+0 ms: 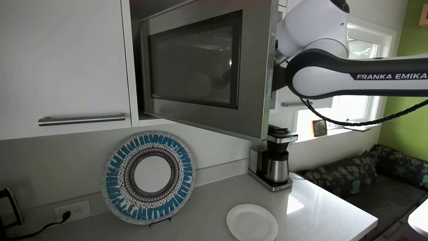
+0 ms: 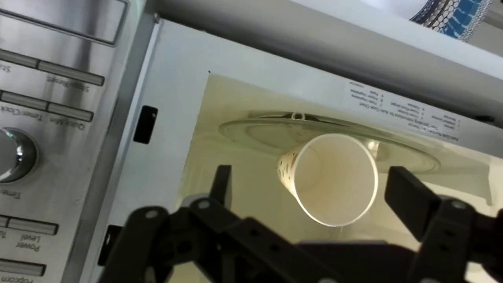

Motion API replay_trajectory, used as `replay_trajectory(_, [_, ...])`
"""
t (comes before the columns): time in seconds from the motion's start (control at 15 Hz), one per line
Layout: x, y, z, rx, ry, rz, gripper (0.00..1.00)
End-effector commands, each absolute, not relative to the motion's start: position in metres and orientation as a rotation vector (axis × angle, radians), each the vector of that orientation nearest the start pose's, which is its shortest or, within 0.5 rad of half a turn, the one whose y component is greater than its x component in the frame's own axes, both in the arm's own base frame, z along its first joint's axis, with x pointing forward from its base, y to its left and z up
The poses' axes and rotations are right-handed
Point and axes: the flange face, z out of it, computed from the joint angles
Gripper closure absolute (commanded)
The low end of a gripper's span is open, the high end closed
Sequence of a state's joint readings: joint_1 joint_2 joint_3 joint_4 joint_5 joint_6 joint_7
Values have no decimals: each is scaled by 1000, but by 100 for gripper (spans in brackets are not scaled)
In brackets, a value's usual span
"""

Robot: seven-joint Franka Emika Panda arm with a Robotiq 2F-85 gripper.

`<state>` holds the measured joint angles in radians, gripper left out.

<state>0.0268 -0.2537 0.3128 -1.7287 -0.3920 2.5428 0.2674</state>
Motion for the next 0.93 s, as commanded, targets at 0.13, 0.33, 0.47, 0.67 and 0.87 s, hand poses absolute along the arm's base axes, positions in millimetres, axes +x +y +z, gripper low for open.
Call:
replay_trajectory(0.13, [505, 220, 793, -2692, -364, -1778, 0])
replay_trajectory(0.33, [519, 230, 788, -2671, -355, -1816, 0])
replay_trajectory(0.47, [528, 237, 785, -2657, -354, -1834, 0])
replay_trajectory(0.67, [540, 245, 782, -2629, -370, -1883, 0])
replay_trajectory(0.87, [550, 253, 780, -2598, -386, -1924, 0])
